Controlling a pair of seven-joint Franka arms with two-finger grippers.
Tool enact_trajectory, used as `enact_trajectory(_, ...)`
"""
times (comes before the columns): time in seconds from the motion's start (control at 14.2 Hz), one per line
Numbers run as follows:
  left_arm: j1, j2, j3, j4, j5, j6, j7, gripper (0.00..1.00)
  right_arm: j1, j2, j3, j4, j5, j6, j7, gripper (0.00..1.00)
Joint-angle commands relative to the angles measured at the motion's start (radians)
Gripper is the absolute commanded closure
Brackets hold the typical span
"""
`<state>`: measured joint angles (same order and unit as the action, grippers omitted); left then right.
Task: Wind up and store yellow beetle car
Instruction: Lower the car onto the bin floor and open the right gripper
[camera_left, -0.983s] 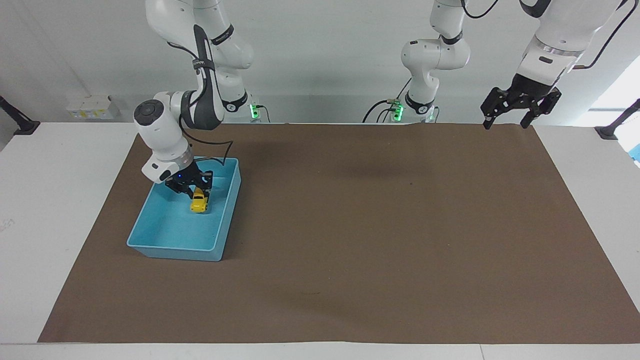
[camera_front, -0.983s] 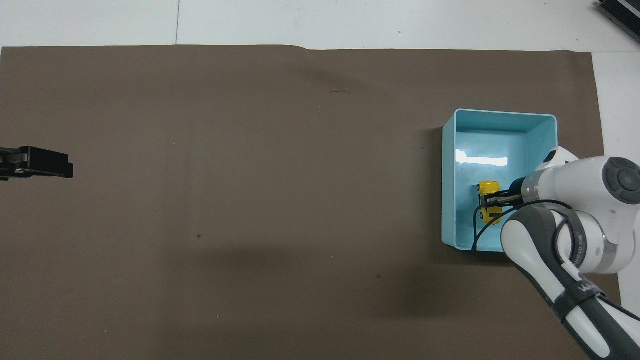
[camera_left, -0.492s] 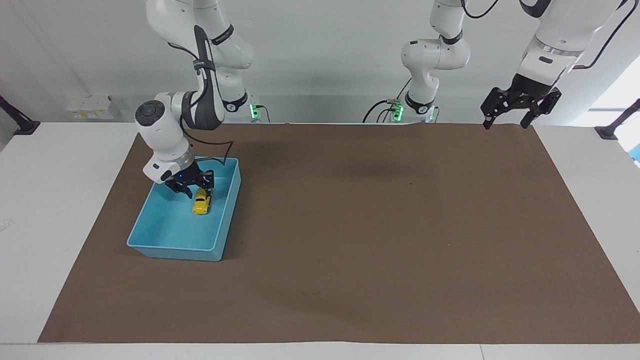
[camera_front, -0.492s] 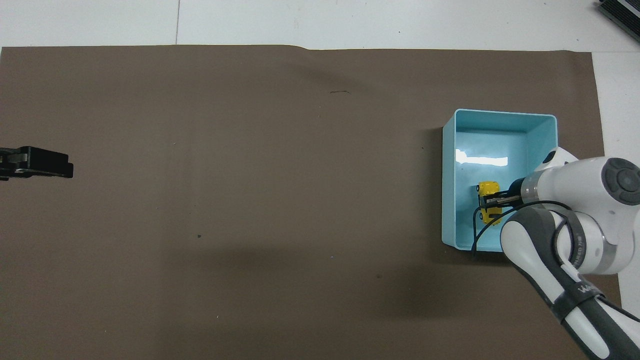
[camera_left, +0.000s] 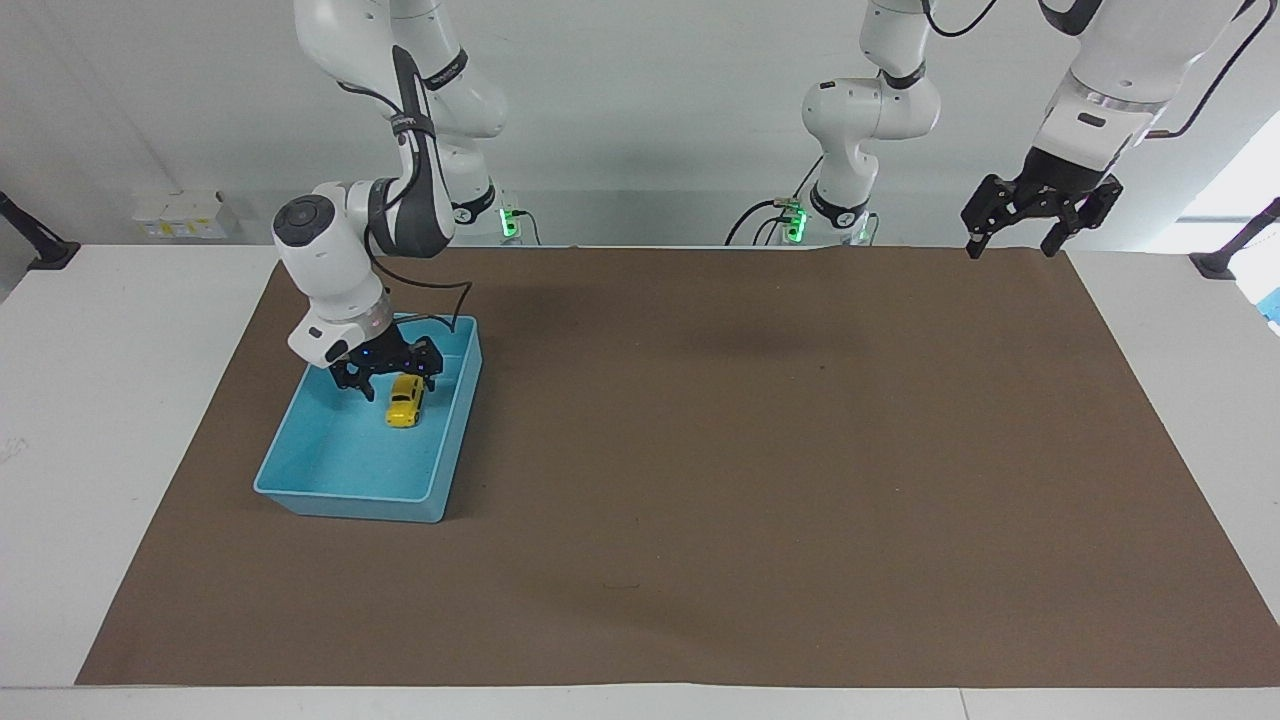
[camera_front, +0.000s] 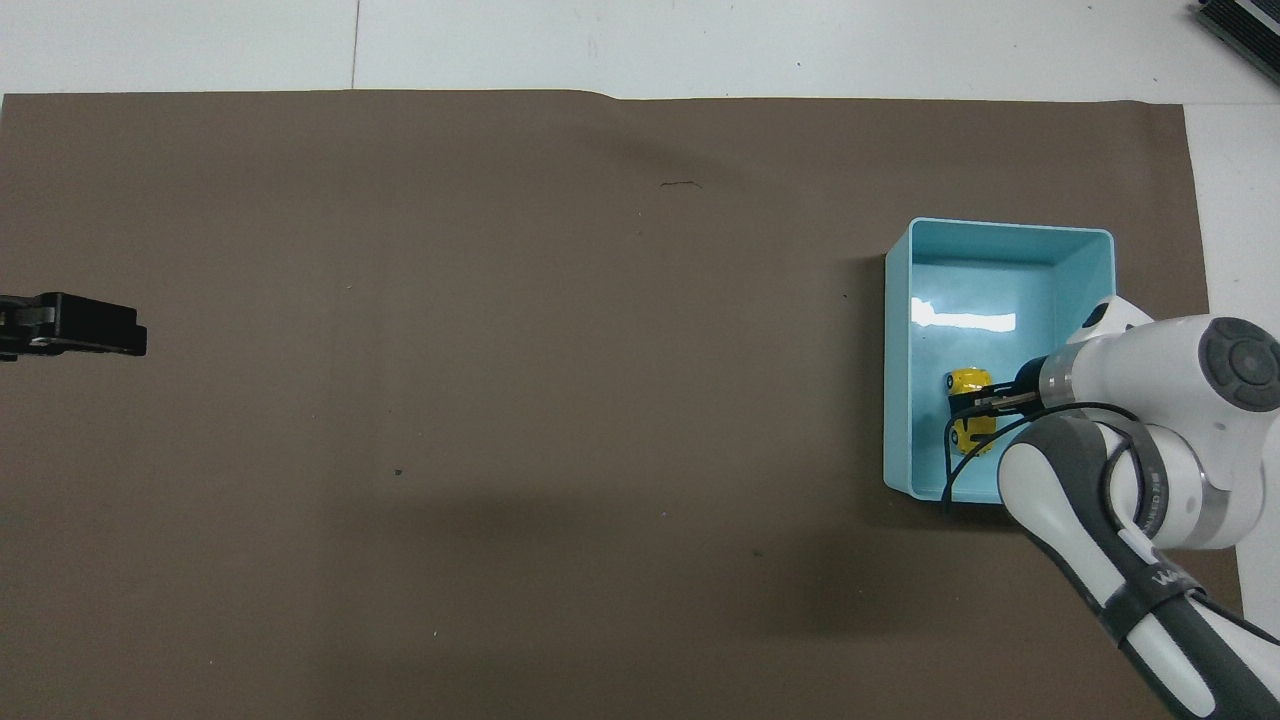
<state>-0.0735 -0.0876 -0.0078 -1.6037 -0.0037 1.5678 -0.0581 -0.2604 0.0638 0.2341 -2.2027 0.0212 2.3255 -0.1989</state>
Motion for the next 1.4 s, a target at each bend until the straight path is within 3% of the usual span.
enact_trajectory(0.0, 0.015, 0.002, -0.009, 0.01, 0.002, -0.018, 0.004, 0.0, -0.013, 0.007, 0.002, 0.079, -0.007, -0.082, 0.029, 0.0)
enact_trajectory(0.28, 0.015, 0.002, -0.011, 0.01, 0.002, -0.018, 0.004, 0.0, 0.0, 0.004, 0.004, 0.188, -0.072, -0.234, 0.148, 0.0)
enact_trajectory(0.7, 0.015, 0.003, -0.011, 0.011, 0.002, -0.018, 0.004, 0.0, 0.003, -0.022, 0.014, 0.351, -0.072, -0.477, 0.282, 0.0)
enact_trajectory(1.05, 0.015, 0.002, -0.011, 0.01, 0.002, -0.018, 0.004, 0.0, 0.107, -0.075, 0.025, 0.363, -0.058, -0.526, 0.371, 0.0)
enact_trajectory(1.33, 0.015, 0.003, -0.011, 0.01, 0.002, -0.018, 0.004, 0.0, 0.093, -0.076, 0.001, 0.409, -0.05, -0.558, 0.245, 0.0)
